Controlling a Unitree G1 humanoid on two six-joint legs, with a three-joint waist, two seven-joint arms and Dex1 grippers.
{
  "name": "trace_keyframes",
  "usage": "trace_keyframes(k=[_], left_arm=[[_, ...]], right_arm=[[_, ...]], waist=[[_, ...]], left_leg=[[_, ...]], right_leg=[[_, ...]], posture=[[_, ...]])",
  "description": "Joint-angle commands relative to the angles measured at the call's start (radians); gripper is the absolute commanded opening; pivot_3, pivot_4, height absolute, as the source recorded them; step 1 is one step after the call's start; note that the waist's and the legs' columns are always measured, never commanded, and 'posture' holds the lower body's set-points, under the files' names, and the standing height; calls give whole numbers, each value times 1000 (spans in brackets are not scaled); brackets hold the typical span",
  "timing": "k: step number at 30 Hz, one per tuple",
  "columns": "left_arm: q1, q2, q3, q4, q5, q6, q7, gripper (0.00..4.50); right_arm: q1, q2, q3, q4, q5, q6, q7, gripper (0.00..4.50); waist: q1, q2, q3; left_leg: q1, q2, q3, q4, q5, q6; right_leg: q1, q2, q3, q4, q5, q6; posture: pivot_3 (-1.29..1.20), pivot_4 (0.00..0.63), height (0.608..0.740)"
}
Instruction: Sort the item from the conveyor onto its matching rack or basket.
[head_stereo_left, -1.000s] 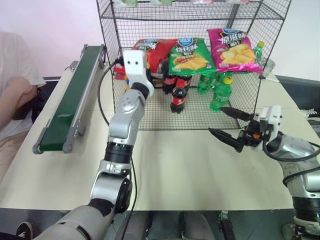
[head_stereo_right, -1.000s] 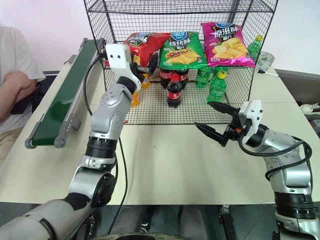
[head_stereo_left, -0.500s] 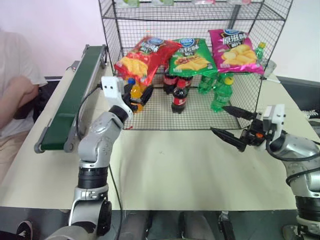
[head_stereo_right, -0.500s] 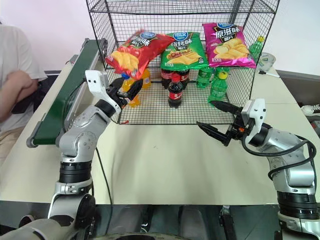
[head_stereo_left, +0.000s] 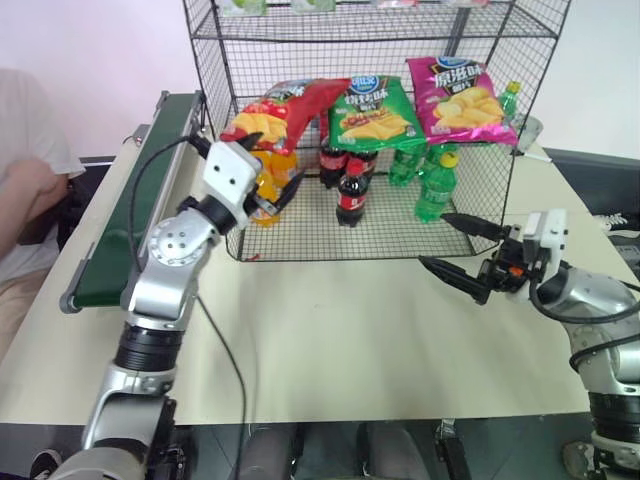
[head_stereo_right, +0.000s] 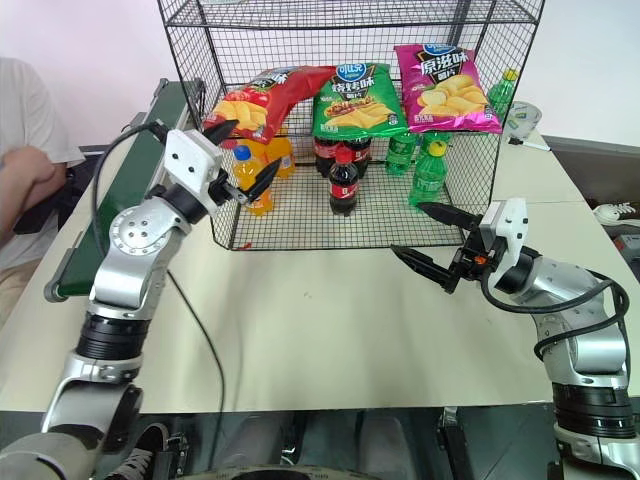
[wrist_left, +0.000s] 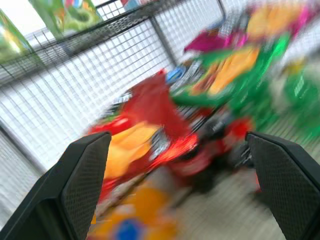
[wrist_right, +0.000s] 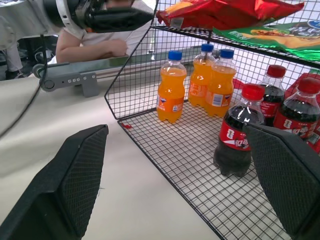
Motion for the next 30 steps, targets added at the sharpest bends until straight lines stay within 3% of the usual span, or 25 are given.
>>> trace_keyframes(k=[1,11,18,27,30], left_arm=[[-14,52,-15,35,143,-167,48,4484],[-188,34,-98,327,427,-334,279,4484],[-336,17,-139,587,520,-361,404,4484],[-421,7,-154,751,528,-413,455,4484],[-443,3,-149,783,526,-426,478,3607]], right_arm=[[-7,-1,-23,-31,18,-2,-5,4500],[-19,27,13,-51,12,6,-21,4500],[-13,24,4,-58,12,9,-28,4500],[8,28,1,-76,14,8,-47,4500],[4,30,5,-76,13,8,-50,4500]], waist=[[5,0,0],[2,0,0],[0,0,0],[3,0,0],[1,-1,0]], left_leg=[[0,0,0,0,0,0],[0,-1,-1,0,0,0],[0,-1,-1,0,0,0],[0,-1,-1,1,0,0],[0,-2,-1,1,0,0]], right_leg=[[0,0,0,0,0,0],[0,0,0,0,0,0],[-1,0,-1,2,0,0],[-1,-1,-1,3,0,0],[-1,-1,-1,4,0,1]], posture=[[0,150,740],[0,150,740],[0,150,740],[0,150,740],[0,150,740]])
